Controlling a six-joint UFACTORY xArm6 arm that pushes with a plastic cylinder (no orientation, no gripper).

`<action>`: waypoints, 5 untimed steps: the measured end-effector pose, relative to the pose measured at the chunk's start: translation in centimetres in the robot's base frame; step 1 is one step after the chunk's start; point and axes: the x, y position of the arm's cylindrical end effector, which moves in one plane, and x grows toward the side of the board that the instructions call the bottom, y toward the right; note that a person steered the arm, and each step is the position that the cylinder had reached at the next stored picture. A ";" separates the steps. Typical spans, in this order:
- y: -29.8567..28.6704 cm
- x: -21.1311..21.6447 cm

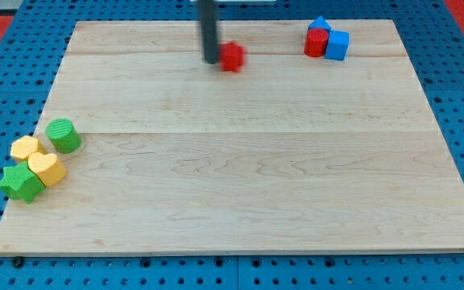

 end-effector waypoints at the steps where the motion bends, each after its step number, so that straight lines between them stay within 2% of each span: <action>1: 5.2 0.7; 2: 1.1 4.7; 3: 1.6 6.6; 5: 3.0 6.9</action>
